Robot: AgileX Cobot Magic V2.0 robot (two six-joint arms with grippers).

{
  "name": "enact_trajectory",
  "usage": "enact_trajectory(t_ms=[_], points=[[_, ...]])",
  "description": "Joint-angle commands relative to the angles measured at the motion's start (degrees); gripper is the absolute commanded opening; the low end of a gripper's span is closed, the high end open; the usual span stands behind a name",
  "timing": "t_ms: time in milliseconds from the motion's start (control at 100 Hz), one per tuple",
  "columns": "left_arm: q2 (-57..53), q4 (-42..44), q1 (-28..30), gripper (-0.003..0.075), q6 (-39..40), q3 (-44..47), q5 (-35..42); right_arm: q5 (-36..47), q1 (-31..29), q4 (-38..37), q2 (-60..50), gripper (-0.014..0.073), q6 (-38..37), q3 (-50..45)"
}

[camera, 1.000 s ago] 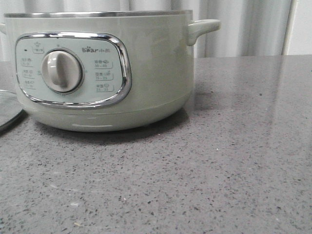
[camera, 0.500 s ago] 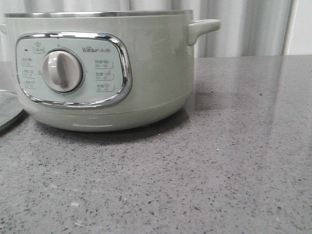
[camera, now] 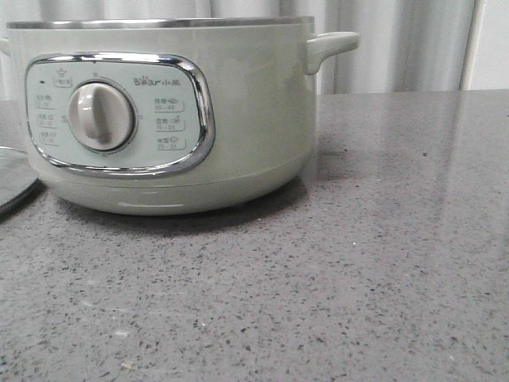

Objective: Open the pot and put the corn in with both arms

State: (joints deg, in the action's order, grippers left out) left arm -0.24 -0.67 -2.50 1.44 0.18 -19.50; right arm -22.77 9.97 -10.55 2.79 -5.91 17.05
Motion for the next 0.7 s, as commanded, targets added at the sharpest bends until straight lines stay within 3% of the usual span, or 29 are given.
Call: enact_trajectory(t_ms=[0,170,430,690], points=[[-2.01,-0.28,0.15,-0.0020,0.16,0.33,1.41,10.55,-0.38,-5.10,0.38,-0.0074,0.24,-1.44],[-2.01,-0.28,0.15,-0.0020,0.16,0.33,1.41,23.51,-3.40,-8.41,0.38,-0.0074,0.24,-9.68],[-2.01,-0.28,0.15,-0.0020,0.16,0.33,1.41,35.80,-16.14,-2.75,-0.83,-0.0074,0.24,-18.65],[-1.91,-0.28,0.15,-0.0020,0.16,0.33,1.41,32.11,-20.26,1.46,-4.53,-0.0074,1.75,-18.79]])
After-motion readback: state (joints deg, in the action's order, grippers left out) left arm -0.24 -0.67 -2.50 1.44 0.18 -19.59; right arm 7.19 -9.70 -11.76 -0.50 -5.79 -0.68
